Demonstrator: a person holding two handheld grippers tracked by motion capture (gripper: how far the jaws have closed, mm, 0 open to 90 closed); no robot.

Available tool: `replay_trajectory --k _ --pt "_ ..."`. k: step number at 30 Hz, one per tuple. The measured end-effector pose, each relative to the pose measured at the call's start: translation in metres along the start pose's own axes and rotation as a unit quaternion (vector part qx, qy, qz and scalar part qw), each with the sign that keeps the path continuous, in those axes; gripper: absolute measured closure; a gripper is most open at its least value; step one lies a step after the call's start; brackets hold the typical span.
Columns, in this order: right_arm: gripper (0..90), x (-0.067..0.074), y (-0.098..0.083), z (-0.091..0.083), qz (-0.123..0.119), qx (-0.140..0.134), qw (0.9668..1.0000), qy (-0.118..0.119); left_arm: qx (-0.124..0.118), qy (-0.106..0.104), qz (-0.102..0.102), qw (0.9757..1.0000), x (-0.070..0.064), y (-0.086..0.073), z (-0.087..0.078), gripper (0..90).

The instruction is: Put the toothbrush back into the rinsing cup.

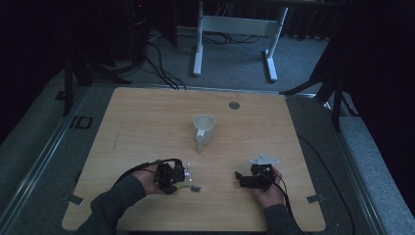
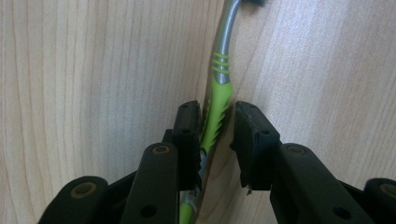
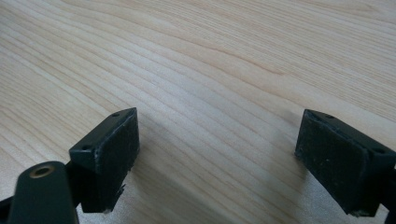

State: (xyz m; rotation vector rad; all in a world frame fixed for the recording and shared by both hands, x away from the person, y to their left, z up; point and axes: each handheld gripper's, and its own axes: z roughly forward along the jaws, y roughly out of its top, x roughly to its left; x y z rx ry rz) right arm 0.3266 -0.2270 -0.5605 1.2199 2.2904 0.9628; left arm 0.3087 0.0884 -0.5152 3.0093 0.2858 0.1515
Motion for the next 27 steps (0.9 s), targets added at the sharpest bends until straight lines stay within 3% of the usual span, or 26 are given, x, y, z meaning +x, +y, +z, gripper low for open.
replay_trajectory --k 22,27 --pt "13.3 0.0 0.0 0.0 0.0 0.0 1.0 0.0 0.016 -0.017 0.009 0.9997 0.0032 0.0014 0.0015 82.2" --pt "13.3 0.0 0.0 0.0 0.0 0.0 1.0 0.0 0.002 -0.021 0.0 0.9998 0.0045 -0.0004 -0.0029 82.4"
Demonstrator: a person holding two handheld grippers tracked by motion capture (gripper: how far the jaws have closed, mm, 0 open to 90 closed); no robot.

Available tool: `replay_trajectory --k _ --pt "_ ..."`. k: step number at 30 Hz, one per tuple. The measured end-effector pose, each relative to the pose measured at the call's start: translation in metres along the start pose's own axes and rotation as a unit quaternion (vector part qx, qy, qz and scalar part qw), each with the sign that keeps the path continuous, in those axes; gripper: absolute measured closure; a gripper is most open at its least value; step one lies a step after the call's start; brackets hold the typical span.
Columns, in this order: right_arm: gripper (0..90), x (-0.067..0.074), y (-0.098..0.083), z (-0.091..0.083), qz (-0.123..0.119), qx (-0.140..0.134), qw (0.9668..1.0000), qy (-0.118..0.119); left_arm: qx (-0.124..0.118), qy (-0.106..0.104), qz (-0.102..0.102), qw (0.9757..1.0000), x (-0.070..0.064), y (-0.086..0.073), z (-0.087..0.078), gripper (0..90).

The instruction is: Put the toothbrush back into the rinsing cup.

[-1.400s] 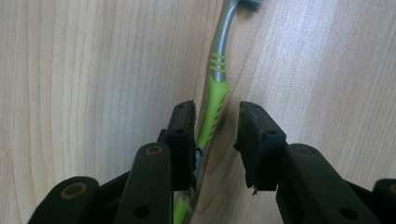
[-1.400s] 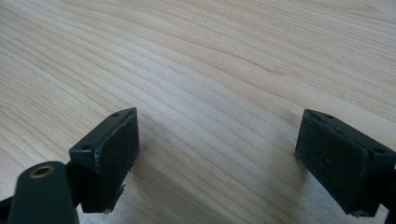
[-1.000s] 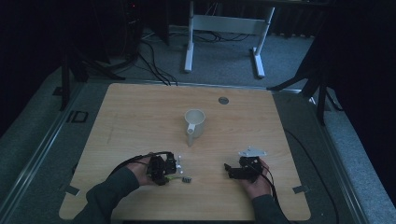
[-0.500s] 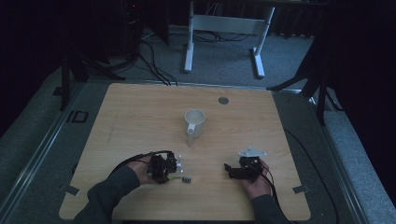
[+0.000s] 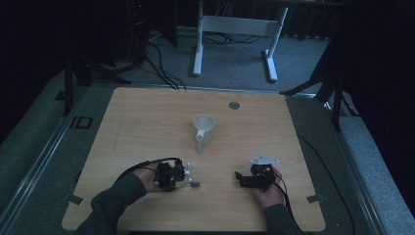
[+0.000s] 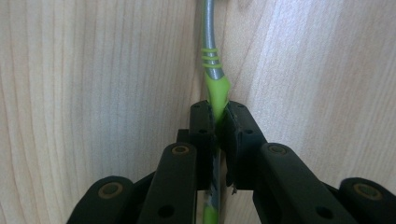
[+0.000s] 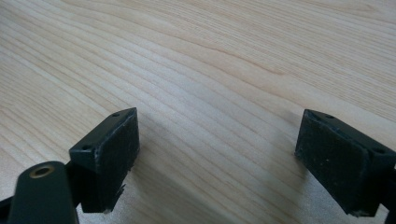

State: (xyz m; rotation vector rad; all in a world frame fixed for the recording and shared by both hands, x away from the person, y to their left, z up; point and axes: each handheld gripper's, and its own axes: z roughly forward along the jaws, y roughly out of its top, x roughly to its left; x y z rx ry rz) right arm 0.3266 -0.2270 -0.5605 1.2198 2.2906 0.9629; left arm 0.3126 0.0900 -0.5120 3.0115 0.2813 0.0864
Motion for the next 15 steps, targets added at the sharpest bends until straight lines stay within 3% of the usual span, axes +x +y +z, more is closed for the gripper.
replay_trajectory --k 6,15 --pt "13.3 0.0 0.0 0.0 0.0 0.0 1.0 0.0 -0.016 0.007 -0.02 0.9996 0.004 -0.004 -0.008 82.5" --pt "13.2 0.0 0.0 0.0 0.0 0.0 1.0 0.0 -0.03 0.022 -0.034 0.9987 0.004 -0.003 -0.016 82.5"
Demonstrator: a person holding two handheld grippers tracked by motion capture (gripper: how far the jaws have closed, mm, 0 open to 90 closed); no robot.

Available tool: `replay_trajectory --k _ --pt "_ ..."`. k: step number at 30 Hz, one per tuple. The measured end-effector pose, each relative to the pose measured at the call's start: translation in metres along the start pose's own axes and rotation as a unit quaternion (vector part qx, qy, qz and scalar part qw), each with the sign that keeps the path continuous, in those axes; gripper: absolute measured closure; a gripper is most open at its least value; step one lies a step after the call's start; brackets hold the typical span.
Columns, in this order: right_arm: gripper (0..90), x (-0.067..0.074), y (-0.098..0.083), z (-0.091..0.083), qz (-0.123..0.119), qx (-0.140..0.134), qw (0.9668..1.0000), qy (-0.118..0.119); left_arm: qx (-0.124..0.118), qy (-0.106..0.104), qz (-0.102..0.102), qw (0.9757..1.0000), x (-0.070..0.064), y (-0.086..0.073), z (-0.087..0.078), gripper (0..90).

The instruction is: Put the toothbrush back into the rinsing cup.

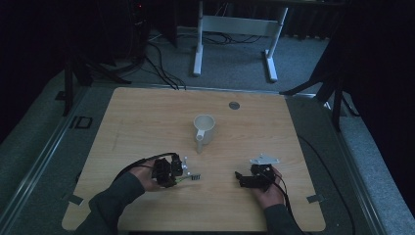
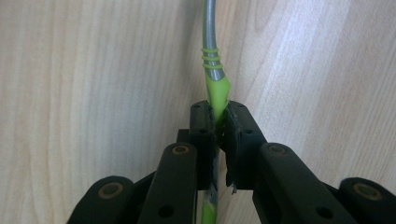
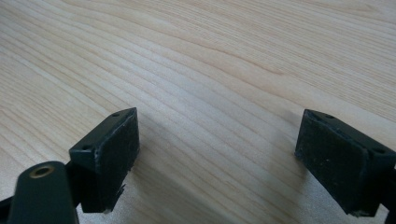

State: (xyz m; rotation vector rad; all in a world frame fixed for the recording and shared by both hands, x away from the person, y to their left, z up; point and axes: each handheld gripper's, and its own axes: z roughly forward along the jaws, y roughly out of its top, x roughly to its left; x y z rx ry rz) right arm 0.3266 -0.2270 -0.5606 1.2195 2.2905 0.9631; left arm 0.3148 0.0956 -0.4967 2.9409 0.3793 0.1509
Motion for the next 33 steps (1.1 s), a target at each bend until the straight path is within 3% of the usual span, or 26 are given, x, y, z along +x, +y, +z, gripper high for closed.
replay_trajectory --k 10,18,21,28,33 --pt "13.3 0.0 0.0 0.0 0.0 0.0 1.0 0.0 -0.026 0.022 -0.026 0.9991 0.006 0.002 -0.009 82.4" --pt "13.3 0.0 0.0 0.0 0.0 0.0 1.0 0.0 -0.041 0.041 -0.052 0.997 0.011 0.003 -0.014 82.4" --pt "13.3 0.0 0.0 0.0 -0.001 0.0 1.0 0.0 -0.046 0.039 -0.056 0.9966 0.013 0.003 -0.015 82.4" --pt "13.3 0.0 0.0 0.0 -0.001 0.0 1.0 0.0 -0.053 0.053 -0.075 0.9944 0.017 0.005 -0.017 82.4" --pt "13.3 0.0 0.0 0.0 0.0 0.0 1.0 0.0 -0.066 0.064 -0.094 0.9913 0.02 0.005 -0.019 82.4"
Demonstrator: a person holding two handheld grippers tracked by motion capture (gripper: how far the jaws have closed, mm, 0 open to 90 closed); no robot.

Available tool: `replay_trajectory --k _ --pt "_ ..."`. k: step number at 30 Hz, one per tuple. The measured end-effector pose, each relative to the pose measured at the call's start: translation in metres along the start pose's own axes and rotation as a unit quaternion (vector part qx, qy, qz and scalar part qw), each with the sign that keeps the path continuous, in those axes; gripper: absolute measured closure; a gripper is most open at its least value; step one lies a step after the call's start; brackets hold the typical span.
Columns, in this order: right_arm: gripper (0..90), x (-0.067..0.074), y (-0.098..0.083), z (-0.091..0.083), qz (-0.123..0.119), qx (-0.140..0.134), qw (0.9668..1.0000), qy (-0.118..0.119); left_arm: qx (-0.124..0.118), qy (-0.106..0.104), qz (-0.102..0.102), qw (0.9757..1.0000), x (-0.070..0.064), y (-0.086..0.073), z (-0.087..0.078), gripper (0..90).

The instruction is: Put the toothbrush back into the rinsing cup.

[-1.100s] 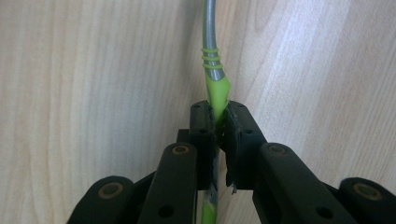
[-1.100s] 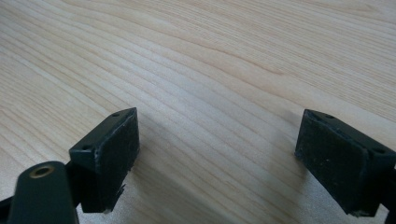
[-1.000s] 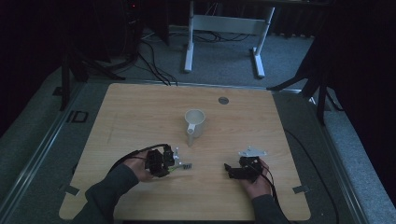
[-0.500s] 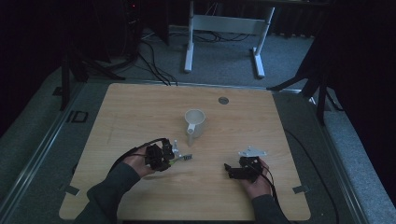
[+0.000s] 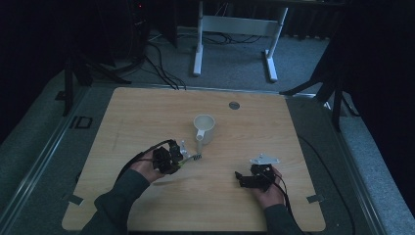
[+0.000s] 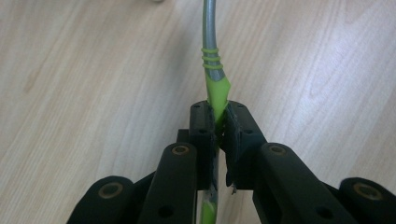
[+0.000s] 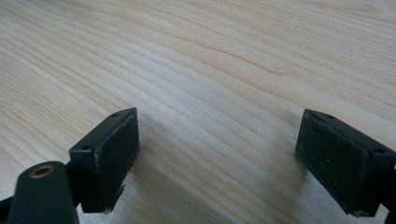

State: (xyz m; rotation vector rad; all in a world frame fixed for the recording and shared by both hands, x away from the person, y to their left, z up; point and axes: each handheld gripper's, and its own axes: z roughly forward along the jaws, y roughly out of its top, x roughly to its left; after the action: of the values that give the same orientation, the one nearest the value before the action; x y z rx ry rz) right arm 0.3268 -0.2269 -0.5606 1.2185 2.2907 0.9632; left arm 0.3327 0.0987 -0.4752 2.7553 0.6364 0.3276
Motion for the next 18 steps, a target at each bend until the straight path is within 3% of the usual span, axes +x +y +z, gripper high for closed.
replay_trajectory --k 18 --pt "13.3 0.0 0.0 0.0 0.0 0.0 1.0 0.0 -0.039 0.027 -0.049 0.9977 0.0087 0.0031 -0.0066 82.4"
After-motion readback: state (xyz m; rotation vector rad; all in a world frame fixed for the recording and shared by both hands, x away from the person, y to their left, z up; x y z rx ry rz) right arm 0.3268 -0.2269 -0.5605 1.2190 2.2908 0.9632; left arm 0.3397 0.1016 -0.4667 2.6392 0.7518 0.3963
